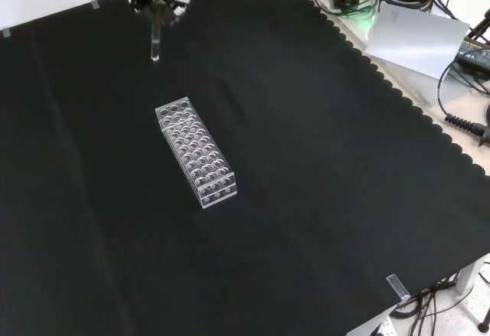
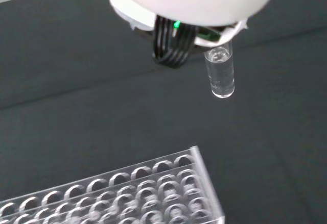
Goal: Put the test tube back in the rack.
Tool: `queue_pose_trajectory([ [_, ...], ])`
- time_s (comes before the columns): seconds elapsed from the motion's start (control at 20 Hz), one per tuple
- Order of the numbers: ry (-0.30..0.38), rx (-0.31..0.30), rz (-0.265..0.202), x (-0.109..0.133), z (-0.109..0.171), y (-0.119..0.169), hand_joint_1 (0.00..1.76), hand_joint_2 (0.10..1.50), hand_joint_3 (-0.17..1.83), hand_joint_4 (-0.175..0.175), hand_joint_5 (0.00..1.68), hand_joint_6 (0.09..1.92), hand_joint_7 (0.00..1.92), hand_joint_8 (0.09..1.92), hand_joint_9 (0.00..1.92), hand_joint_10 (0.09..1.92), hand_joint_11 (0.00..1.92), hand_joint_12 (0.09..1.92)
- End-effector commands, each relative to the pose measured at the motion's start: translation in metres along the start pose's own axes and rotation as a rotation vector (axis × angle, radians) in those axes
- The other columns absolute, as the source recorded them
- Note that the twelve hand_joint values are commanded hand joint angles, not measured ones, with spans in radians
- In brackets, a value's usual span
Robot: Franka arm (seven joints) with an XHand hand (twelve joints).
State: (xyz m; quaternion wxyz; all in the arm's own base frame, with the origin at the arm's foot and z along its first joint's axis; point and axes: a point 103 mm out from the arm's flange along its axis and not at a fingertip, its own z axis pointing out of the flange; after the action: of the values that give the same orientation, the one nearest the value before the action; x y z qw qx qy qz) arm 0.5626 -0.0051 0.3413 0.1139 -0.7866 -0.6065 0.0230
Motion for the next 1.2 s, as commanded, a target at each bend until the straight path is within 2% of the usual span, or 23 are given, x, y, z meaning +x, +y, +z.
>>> queue_pose_trajectory([
  [0.05, 0.026, 0.031, -0.095, 0.051, 0.02, -0.001, 1.32, 0.55, 0.83, -0.175, 1.3, 0.66, 1.35, 0.67, 1.55, 0.62, 1.04, 1.07],
  [0.3, 0.032, 0.061, -0.139, 0.072, 0.036, 0.003, 1.32, 0.55, 0.83, -0.175, 1.3, 0.66, 1.35, 0.67, 1.55, 0.62, 1.04, 1.07],
  [0.6, 0.027, 0.09, -0.157, 0.081, 0.054, 0.014, 1.32, 0.55, 0.83, -0.175, 1.3, 0.66, 1.35, 0.67, 1.55, 0.62, 1.04, 1.07],
  [0.95, 0.029, 0.114, -0.165, 0.088, 0.074, 0.028, 1.32, 0.55, 0.83, -0.175, 1.3, 0.66, 1.35, 0.67, 1.55, 0.62, 1.04, 1.08],
  [1.2, 0.036, 0.132, -0.155, 0.087, 0.087, 0.033, 1.32, 0.55, 0.83, -0.175, 1.3, 0.66, 1.35, 0.67, 1.55, 0.62, 1.04, 1.08],
])
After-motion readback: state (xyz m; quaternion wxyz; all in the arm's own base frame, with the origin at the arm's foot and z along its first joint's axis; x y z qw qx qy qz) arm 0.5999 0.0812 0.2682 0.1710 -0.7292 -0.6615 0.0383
